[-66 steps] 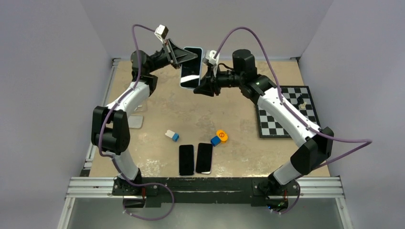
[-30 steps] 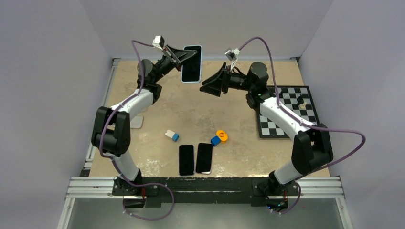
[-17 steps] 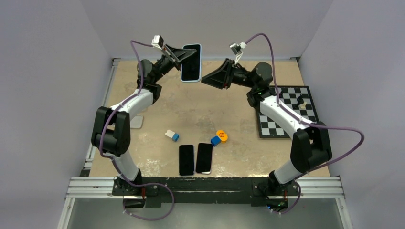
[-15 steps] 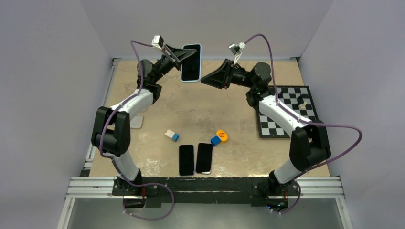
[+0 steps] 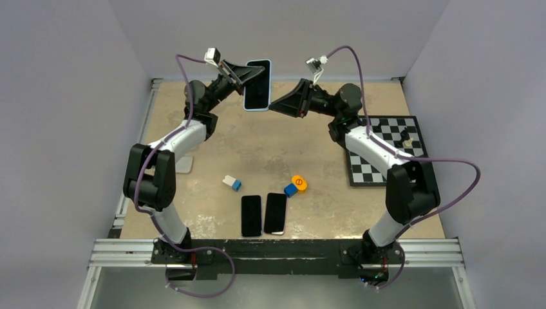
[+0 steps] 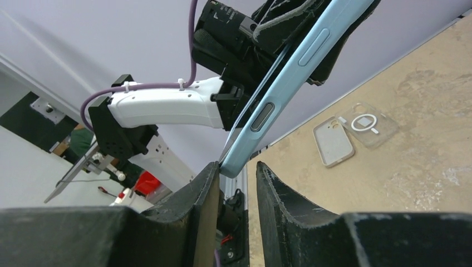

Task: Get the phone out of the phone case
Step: Remove the phone case from the phone.

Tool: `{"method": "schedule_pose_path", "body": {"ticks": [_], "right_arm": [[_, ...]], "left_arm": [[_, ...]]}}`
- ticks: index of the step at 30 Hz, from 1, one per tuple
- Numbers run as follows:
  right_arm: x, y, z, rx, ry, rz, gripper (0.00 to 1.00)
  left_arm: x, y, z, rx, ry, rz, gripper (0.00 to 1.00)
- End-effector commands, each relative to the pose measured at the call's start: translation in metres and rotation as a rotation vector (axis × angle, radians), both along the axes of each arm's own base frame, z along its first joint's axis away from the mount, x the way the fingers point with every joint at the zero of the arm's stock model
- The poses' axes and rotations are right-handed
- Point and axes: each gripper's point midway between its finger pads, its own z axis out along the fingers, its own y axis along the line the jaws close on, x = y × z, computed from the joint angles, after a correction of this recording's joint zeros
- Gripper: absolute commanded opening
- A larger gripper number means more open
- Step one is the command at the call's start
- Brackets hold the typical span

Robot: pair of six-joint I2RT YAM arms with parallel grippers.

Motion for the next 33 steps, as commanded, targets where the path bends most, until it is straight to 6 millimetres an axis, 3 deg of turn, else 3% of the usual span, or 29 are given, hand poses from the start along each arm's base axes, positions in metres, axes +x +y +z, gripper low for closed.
{"method": "schedule_pose_path", "body": {"ticks": [1,6,11,17,21,26,30,33], "right_arm": [[0.002,0.000,0.017,0.033,-0.052,0.006,0.31],[0.012,0.004,0.012,0.020,-0.042,0.000,0.15],[0.032,0.006,-0.012,-0.091,-0.071,-0.083,0.00],[0.061,0.009,-0.047,-0.311,-0.122,-0.234,0.00],[0.048,0.010,-0.042,-0.259,-0.101,-0.182,0.00],[0.012,0.004,-0.028,-0.197,-0.102,-0.071,0.27],[-0.032,-0.002,0.014,-0.078,-0.211,0.068,0.46],[-0.047,-0.005,0.034,-0.033,-0.250,0.118,0.53]], "left_arm": [[-0.026,0.010,0.054,-0.066,-0.143,-0.004,0.00],[-0.031,0.008,0.058,-0.087,-0.136,-0.029,0.00],[-0.039,0.010,0.067,-0.151,-0.097,-0.069,0.00],[-0.053,0.012,0.085,-0.196,-0.087,-0.091,0.00],[-0.057,0.014,0.092,-0.184,-0.125,-0.076,0.00],[-0.054,0.016,0.095,-0.123,-0.185,-0.034,0.00],[-0.051,0.013,0.092,-0.100,-0.191,-0.030,0.00],[-0.050,0.013,0.091,-0.097,-0.191,-0.034,0.00]]}}
